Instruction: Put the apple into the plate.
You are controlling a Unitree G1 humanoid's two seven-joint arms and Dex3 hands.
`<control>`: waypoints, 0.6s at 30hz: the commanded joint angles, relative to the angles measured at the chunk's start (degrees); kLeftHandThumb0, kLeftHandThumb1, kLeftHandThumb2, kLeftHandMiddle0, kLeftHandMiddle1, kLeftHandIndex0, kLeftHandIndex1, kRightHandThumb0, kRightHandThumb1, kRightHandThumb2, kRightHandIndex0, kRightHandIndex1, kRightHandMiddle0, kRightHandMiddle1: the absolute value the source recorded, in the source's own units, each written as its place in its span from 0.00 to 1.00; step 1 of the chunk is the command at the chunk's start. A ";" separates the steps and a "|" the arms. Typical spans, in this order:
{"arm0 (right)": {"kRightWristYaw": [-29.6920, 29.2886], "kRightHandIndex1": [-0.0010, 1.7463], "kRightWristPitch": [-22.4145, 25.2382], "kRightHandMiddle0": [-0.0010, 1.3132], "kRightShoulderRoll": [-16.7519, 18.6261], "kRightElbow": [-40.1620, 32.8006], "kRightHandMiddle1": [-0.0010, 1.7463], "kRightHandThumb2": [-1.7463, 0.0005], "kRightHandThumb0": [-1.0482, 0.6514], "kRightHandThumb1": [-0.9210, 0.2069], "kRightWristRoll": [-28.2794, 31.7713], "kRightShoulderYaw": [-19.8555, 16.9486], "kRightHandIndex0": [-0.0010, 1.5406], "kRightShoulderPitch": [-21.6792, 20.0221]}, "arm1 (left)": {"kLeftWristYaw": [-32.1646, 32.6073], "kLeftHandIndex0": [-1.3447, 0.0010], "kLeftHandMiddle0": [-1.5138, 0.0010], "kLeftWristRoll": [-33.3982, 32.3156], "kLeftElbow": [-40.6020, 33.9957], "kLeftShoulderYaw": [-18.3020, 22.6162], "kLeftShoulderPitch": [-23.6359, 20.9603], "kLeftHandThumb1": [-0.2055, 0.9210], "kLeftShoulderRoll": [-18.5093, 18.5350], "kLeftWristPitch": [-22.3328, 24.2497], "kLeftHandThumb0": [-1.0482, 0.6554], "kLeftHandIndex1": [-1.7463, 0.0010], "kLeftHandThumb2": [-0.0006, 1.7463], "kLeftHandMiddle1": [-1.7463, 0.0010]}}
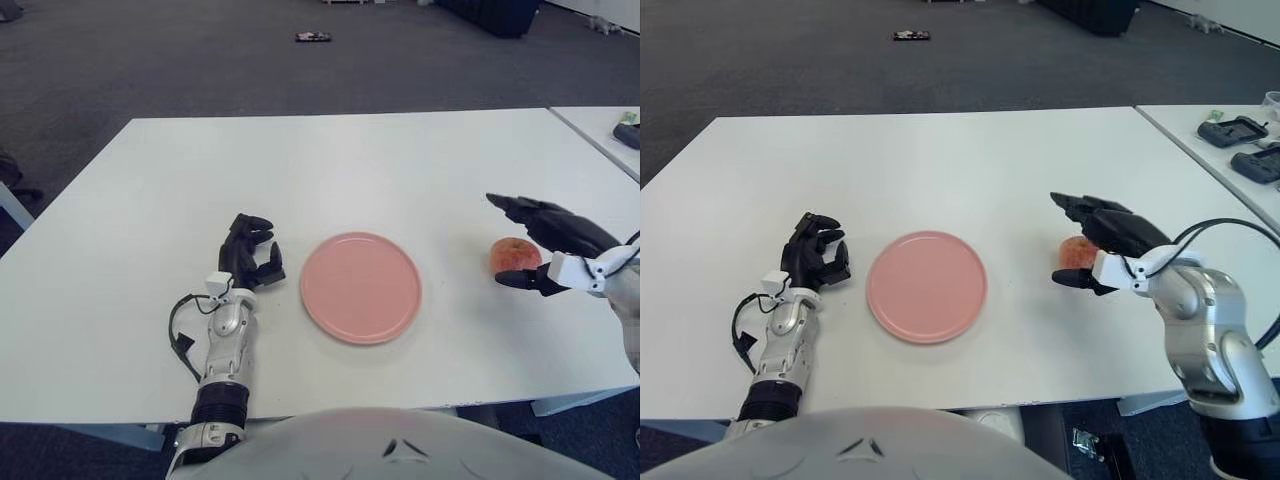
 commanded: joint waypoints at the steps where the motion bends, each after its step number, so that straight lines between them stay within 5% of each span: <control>1: 1.28 0.00 2.00 0.00 -1.68 -0.26 0.00 0.66 0.01 0.20 -2.37 1.10 0.00 -0.67 | 0.50 0.65 0.56 0.33 2.01 0.26 1.34 0.37 0.19 1.98 0.61 0.00 0.83 0.00; 12: 0.09 0.00 0.28 0.00 -1.26 7.57 0.00 0.73 0.00 0.16 -5.22 7.62 0.00 -4.72 | 0.79 0.63 0.52 0.45 1.14 0.29 2.07 0.33 0.35 2.23 0.61 0.00 0.87 0.00; 18: -9.42 0.00 -11.41 0.00 -0.79 30.01 0.00 0.74 0.00 0.14 -4.69 11.51 0.00 -9.44 | 1.82 0.63 0.52 1.53 0.08 0.05 2.68 0.33 0.48 3.14 0.61 0.00 0.87 0.00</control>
